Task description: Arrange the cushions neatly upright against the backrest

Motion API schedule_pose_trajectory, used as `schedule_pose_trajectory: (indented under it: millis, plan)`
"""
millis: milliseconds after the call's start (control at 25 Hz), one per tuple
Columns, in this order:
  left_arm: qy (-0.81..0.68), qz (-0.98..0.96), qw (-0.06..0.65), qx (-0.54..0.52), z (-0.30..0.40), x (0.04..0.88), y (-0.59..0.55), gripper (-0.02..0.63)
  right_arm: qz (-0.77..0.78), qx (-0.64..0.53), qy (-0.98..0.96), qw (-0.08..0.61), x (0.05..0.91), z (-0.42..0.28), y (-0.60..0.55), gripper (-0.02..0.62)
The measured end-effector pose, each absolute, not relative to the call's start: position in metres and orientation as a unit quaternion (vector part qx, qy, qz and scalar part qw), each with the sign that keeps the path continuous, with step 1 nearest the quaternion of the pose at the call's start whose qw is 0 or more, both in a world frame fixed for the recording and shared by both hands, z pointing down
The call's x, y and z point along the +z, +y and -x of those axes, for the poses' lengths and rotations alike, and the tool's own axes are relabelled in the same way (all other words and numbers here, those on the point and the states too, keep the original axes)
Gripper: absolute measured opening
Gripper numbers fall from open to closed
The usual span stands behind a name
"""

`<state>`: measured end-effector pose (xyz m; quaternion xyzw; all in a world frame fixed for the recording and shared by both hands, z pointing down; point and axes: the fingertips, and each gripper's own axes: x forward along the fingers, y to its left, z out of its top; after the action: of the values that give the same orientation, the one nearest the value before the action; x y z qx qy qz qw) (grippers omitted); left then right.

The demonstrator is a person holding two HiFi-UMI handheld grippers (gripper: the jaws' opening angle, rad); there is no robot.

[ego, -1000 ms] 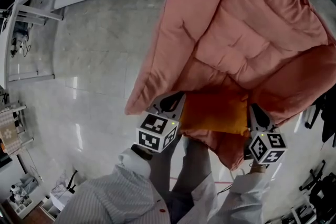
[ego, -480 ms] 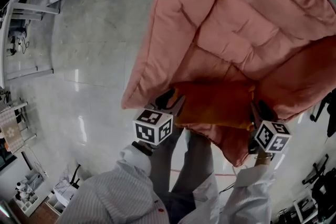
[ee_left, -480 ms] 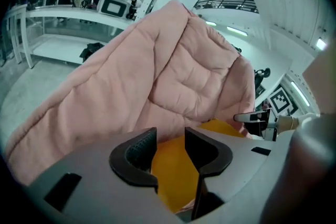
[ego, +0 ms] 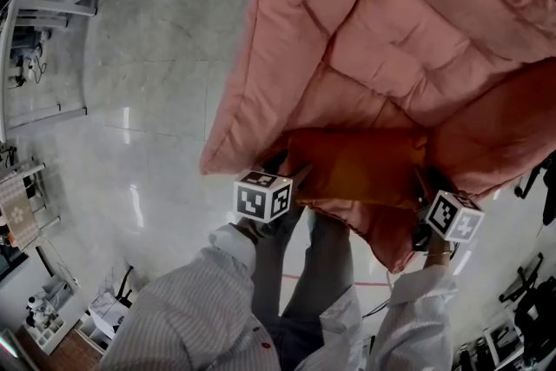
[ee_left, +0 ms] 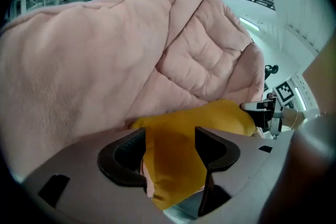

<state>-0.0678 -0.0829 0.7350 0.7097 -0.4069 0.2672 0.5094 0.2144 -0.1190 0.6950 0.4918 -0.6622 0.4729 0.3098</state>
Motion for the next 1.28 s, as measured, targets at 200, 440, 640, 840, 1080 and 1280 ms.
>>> schedule_pose_trajectory:
  millis: [200, 440, 640, 840, 1080, 1280]
  plan:
    - [-0.403, -0.681, 0.551, 0.266, 0.073, 0.755, -0.065, 0.328, -0.479, 0.484, -0.66, 0.319, 0.702, -0.209, -0.111, 0.175]
    - [-0.381, -0.655, 0.595, 0.267, 0.065, 0.77, -0.054, 0.331, -0.483, 0.479, -0.658, 0.323, 0.705, -0.204, -0.107, 0.173]
    - [-0.377, -0.655, 0.6, 0.263, 0.059, 0.773, -0.054, 0.273, -0.479, 0.478, -0.661, 0.324, 0.706, -0.201, -0.107, 0.162]
    - [-0.381, -0.657, 0.598, 0.256, 0.058, 0.768, -0.056, 0.19, -0.467, 0.477, -0.67, 0.325, 0.705, -0.194, -0.104, 0.098]
    - [-0.379, -0.661, 0.597, 0.25, 0.061, 0.763, -0.057, 0.147, -0.469, 0.471, -0.678, 0.312, 0.699, -0.188, -0.104, 0.071]
    - [-0.382, -0.673, 0.582, 0.251, 0.063, 0.75, -0.063, 0.143, -0.482, 0.458, -0.686, 0.297, 0.683, -0.187, -0.105, 0.07]
